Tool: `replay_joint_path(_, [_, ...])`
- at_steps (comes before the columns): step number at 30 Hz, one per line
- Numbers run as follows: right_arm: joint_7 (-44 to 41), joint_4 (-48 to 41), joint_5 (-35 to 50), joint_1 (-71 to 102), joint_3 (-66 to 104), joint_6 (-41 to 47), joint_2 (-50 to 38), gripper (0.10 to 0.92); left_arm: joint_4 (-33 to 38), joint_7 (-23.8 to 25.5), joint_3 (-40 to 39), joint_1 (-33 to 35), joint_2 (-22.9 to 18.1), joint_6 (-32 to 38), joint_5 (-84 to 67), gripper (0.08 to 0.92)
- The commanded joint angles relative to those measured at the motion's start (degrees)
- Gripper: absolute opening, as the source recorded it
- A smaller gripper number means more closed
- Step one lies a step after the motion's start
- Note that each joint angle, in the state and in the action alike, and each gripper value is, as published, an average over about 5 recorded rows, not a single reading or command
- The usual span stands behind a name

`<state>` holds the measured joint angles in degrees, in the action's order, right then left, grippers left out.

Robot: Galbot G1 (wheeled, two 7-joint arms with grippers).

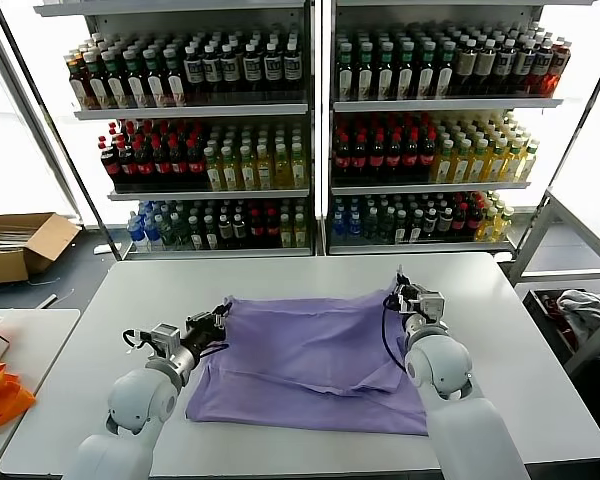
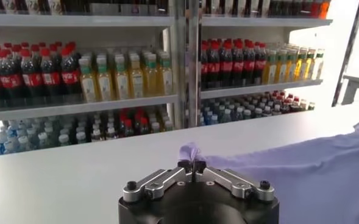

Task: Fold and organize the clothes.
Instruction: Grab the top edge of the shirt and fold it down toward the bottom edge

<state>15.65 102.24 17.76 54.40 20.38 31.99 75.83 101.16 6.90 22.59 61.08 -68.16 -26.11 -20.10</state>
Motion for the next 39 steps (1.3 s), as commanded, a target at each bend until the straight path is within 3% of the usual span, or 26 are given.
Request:
replay_joint_path(1, [1.9, 10.9, 0.0, 8.9, 3.0, 0.9, -0.6, 0.111, 4.1, 0.3, 2.0, 5.2, 0.1, 0.7, 0.5, 0.084])
replay_joint_path(15, [1.4, 17.1, -0.2, 18.6, 4.7, 0.7, 0.3, 0.111, 8.7, 1.2, 5.7, 12.8, 0.0, 1.6, 1.0, 0.084])
replay_joint_path(39, [2.5, 17.1, -4.2, 30.7, 4.4, -3.4, 1.9, 0.111, 8.6, 3.1, 6.7, 19.6, -2.5, 3.8, 6.0, 0.084])
